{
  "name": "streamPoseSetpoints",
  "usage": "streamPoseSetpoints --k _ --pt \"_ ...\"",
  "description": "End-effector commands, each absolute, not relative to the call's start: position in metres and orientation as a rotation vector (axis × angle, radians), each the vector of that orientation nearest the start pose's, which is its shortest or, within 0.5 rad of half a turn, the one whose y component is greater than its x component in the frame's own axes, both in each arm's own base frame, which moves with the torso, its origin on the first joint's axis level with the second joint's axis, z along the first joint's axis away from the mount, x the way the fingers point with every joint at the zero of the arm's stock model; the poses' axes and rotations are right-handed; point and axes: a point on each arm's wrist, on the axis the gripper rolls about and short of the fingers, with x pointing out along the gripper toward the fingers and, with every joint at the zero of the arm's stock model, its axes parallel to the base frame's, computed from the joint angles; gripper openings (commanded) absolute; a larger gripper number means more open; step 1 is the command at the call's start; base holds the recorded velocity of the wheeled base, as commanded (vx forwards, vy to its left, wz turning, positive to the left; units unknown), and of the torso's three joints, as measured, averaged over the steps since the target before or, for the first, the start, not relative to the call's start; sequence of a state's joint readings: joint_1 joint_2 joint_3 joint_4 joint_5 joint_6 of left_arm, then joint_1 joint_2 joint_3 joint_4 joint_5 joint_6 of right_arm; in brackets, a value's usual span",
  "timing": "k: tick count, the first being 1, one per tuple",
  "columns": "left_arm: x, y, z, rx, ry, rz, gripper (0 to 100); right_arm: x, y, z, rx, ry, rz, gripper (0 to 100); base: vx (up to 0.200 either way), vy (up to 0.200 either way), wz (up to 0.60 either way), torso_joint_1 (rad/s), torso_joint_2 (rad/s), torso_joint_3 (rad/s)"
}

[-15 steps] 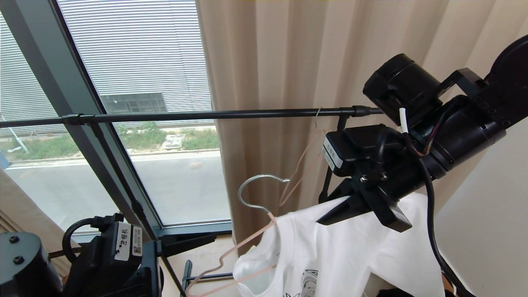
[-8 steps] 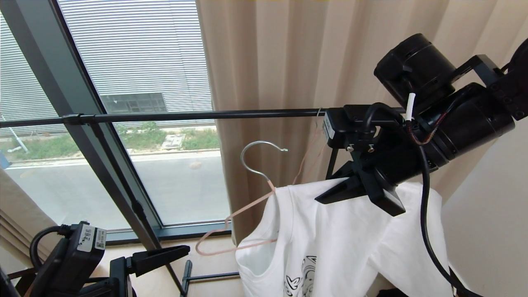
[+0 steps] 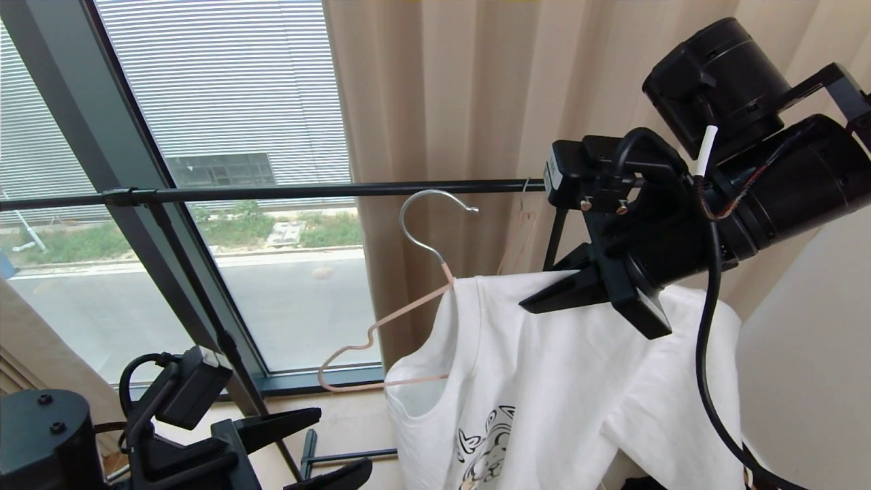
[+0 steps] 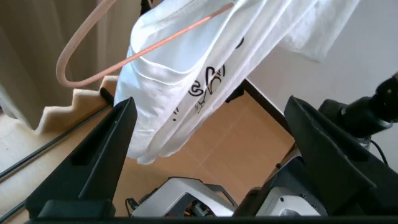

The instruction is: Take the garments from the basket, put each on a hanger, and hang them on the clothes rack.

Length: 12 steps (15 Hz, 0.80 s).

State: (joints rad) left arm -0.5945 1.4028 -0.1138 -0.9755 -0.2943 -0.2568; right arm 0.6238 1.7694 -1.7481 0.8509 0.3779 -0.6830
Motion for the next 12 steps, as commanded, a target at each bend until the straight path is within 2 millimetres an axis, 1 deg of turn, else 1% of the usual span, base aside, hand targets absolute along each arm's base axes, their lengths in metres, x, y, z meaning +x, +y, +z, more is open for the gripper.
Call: streamPoseSetpoints --k 1,5,6,10,12 --pt "0.149 -0.112 0.116 -0.191 0.468 -0.796 100 0.236 0.185 0.29 -0.67 0.55 1.206 0 0.0 0.0 0.0 0.0 0.0 0.0" --pt "0.165 -0.126 0.119 -0.227 0.472 -0.717 100 0.232 0.183 0.296 -0.625 0.549 1.185 0 0.0 0.0 0.0 0.0 0.0 0.0" --pt "0.169 -0.129 0.117 -0.22 0.476 -0.689 100 0.23 0.183 0.298 -0.605 0.551 1.178 0 0.0 0.0 0.0 0.0 0.0 0.0" --pt "0.175 -0.133 0.112 -0.234 0.495 -0.619 100 0.222 0.181 0.306 -0.561 0.551 1.166 0 0.0 0.0 0.0 0.0 0.0 0.0" --pt "0.181 -0.137 0.112 -0.233 0.48 -0.576 100 0.219 0.186 0.308 -0.522 0.537 1.161 0 0.0 0.0 0.0 0.0 0.0 0.0"
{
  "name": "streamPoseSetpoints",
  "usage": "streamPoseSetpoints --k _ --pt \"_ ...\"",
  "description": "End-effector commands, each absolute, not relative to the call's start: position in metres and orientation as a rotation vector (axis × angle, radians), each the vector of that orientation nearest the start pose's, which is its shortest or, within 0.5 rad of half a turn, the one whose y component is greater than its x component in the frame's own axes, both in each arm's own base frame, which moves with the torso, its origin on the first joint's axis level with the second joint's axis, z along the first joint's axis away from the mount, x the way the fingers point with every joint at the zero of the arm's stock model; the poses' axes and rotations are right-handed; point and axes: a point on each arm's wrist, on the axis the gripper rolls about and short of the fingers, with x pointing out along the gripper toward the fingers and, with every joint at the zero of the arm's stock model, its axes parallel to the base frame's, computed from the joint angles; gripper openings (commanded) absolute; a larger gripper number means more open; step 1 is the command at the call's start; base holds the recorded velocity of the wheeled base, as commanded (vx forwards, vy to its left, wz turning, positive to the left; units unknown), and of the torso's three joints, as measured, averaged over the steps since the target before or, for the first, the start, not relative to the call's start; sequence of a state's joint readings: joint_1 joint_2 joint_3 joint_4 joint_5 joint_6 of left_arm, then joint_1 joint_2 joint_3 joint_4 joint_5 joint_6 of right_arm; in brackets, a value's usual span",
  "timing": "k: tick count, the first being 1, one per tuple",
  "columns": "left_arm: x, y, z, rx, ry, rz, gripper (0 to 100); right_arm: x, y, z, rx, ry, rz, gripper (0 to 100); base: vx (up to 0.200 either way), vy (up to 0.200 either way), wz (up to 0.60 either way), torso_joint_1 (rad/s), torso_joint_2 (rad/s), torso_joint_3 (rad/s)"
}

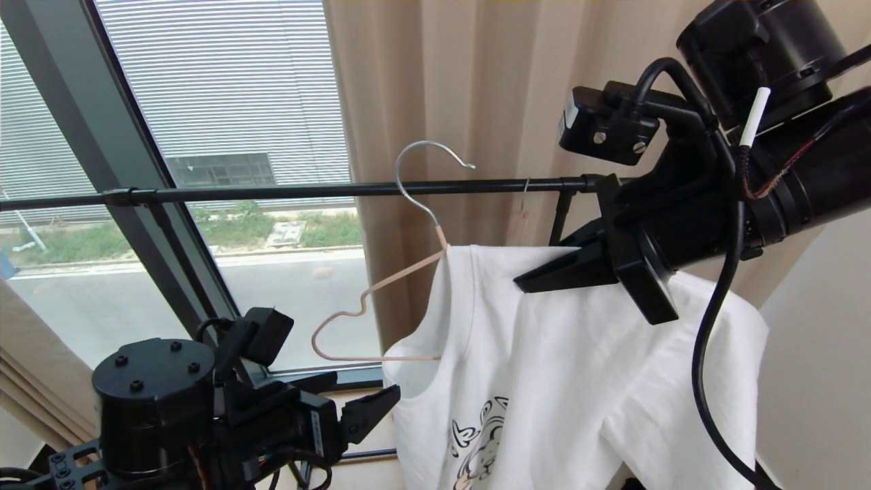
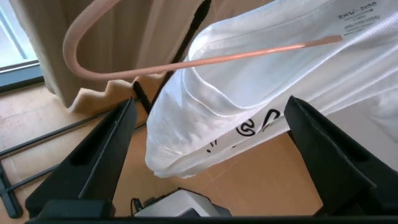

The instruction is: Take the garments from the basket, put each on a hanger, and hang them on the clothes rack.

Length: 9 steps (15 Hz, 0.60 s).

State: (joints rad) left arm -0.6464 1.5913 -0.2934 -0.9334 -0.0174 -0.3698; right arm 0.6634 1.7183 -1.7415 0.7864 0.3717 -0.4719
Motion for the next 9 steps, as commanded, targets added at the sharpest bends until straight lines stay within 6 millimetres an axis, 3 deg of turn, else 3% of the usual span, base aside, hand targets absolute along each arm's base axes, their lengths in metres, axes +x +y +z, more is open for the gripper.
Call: streamPoseSetpoints --k 1,9 --pt "0.183 -0.141 0.113 -0.228 0.472 -0.554 100 0.218 0.185 0.309 -0.506 0.53 1.157 0 0.0 0.0 0.0 0.0 0.0 0.0" --pt "0.199 -0.154 0.11 -0.24 0.45 -0.451 100 0.213 0.182 0.305 -0.463 0.506 1.14 0 0.0 0.0 0.0 0.0 0.0 0.0"
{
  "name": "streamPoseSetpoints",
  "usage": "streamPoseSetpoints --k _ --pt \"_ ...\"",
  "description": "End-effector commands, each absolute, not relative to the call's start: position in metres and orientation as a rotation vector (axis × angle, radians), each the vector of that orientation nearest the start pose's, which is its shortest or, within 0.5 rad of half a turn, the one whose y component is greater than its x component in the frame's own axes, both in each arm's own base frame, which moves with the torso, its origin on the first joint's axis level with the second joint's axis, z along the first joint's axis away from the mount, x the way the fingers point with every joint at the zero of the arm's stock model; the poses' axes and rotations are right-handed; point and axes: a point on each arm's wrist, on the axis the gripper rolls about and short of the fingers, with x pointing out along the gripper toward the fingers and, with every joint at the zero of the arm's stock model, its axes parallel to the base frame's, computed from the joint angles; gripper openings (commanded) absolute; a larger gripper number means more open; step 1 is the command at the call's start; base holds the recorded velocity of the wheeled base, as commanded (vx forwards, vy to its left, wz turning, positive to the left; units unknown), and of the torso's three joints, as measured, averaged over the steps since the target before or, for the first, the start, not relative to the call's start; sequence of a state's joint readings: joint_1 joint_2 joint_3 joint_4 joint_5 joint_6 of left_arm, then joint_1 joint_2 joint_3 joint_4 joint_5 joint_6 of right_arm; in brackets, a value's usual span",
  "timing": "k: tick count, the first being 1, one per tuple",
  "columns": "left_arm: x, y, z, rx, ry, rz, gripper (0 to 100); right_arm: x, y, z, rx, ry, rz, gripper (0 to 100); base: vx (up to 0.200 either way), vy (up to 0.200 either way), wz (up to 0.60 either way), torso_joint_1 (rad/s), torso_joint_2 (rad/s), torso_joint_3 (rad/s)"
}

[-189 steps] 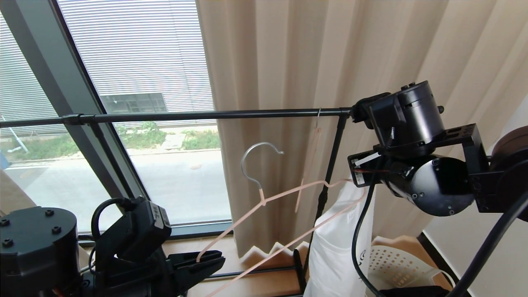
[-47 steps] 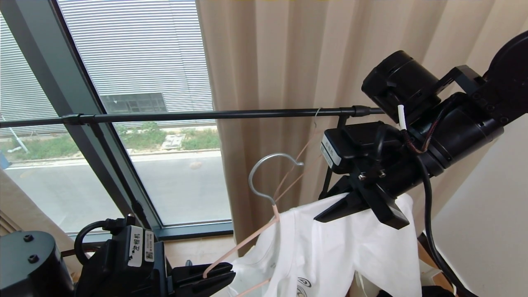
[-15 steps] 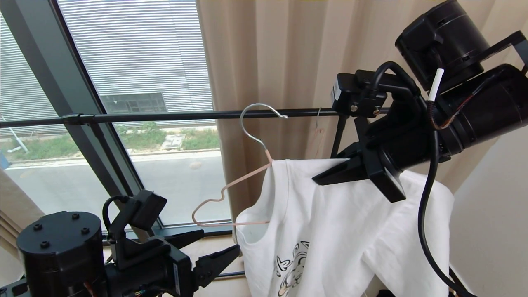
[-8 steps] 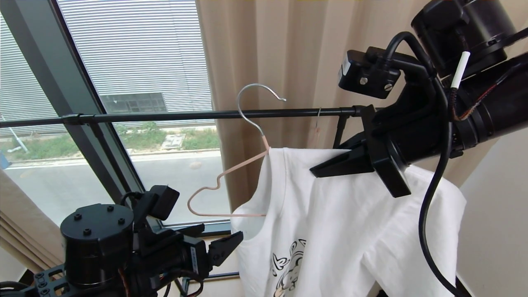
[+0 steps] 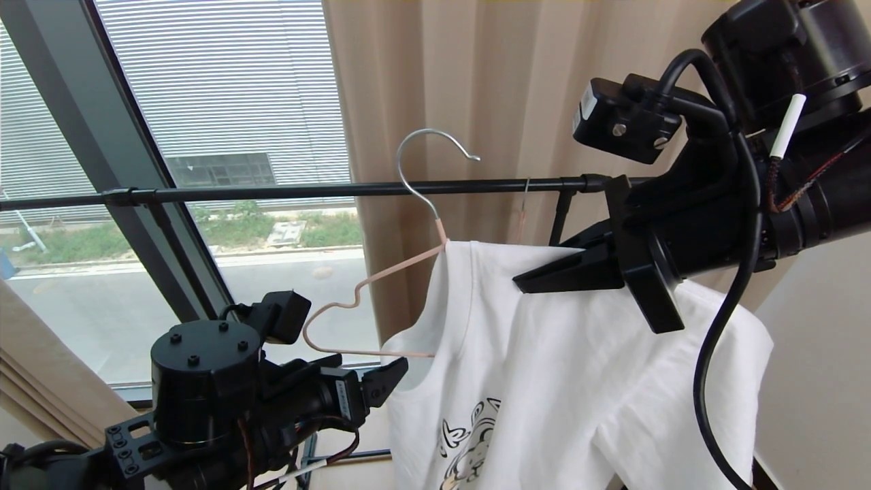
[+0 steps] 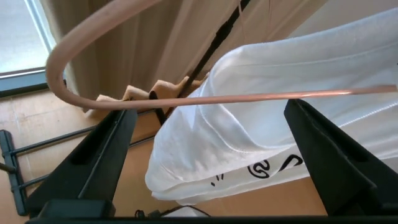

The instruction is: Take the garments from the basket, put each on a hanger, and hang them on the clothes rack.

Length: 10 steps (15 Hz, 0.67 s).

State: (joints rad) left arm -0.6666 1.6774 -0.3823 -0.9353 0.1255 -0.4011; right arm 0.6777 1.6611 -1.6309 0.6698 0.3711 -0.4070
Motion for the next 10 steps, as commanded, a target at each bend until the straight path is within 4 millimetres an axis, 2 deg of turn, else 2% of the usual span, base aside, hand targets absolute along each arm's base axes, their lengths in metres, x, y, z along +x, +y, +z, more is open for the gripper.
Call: streamPoseSetpoints --k 1,9,10 --pt "0.2 -0.155 0.109 -0.236 0.45 -0.446 100 0.212 0.182 0.305 -0.456 0.509 1.139 0 0.0 0.0 0.0 0.0 0.0 0.0" --pt "0.192 -0.174 0.096 -0.179 0.482 -0.45 100 0.206 0.183 0.309 -0.435 0.474 1.145 0 0.0 0.0 0.0 0.0 0.0 0.0" --pt "0.192 -0.174 0.096 -0.177 0.479 -0.446 0 0.205 0.182 0.308 -0.435 0.476 1.145 0 0.0 0.0 0.0 0.0 0.0 0.0"
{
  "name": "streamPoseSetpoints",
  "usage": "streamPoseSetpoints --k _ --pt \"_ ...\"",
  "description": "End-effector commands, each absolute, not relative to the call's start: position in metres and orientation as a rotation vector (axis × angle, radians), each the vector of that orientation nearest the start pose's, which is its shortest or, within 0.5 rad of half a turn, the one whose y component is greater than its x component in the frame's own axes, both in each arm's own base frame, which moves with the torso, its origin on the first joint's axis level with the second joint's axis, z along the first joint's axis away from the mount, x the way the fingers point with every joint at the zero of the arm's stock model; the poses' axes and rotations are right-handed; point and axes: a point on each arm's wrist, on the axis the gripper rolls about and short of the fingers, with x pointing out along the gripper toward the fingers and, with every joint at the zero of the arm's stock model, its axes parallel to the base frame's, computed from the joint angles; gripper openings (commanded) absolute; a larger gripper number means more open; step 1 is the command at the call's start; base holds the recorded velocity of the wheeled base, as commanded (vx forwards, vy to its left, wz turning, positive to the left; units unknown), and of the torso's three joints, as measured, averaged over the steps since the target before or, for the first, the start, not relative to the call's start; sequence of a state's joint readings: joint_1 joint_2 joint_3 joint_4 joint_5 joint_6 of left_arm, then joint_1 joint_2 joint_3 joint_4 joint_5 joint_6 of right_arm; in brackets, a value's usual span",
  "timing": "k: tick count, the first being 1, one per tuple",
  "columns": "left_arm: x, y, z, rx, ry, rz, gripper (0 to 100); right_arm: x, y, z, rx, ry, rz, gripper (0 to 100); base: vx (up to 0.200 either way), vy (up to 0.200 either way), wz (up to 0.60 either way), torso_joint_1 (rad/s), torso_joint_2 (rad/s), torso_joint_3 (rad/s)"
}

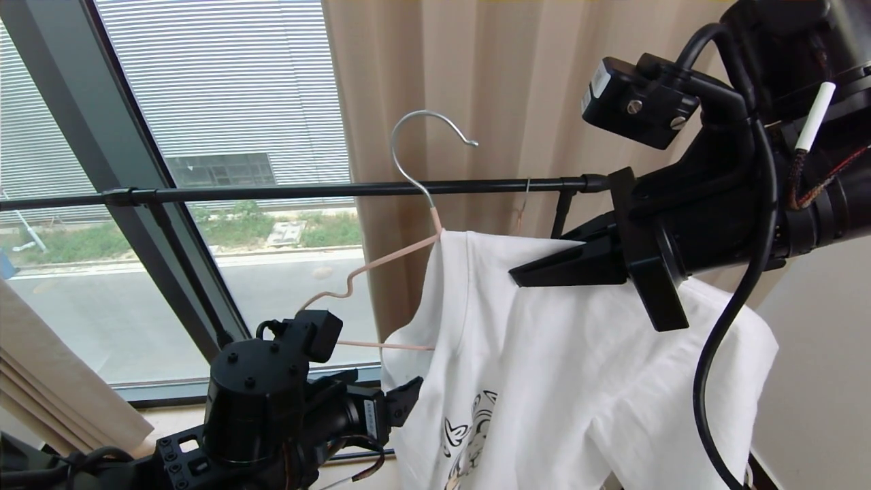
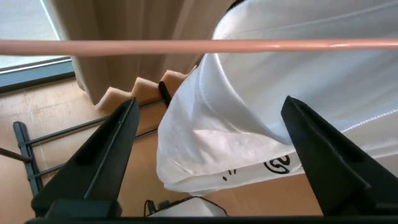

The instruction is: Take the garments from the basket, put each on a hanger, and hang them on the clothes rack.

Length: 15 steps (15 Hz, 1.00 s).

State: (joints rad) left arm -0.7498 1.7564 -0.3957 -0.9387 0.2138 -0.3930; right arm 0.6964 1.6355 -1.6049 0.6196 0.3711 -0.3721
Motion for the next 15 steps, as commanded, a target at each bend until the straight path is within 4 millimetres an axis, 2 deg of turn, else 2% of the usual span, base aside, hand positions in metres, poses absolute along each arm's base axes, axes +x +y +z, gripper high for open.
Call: streamPoseSetpoints --k 1,6,8,15 --pt "0.192 -0.174 0.096 -0.176 0.48 -0.448 0 0.205 0.181 0.307 -0.435 0.479 1.144 0 0.0 0.0 0.0 0.0 0.0 0.0" --pt "0.184 -0.164 0.11 -0.184 0.431 -0.452 0 0.206 0.17 0.3 -0.424 0.502 1.114 0 0.0 0.0 0.0 0.0 0.0 0.0" --pt "0.18 -0.156 0.115 -0.186 0.408 -0.444 0 0.204 0.166 0.29 -0.419 0.485 1.106 0 0.0 0.0 0.0 0.0 0.0 0.0" --pt "0.181 -0.142 0.118 -0.198 0.393 -0.401 0 0.196 0.146 0.28 -0.387 0.487 1.063 0 0.0 0.0 0.0 0.0 0.0 0.0"
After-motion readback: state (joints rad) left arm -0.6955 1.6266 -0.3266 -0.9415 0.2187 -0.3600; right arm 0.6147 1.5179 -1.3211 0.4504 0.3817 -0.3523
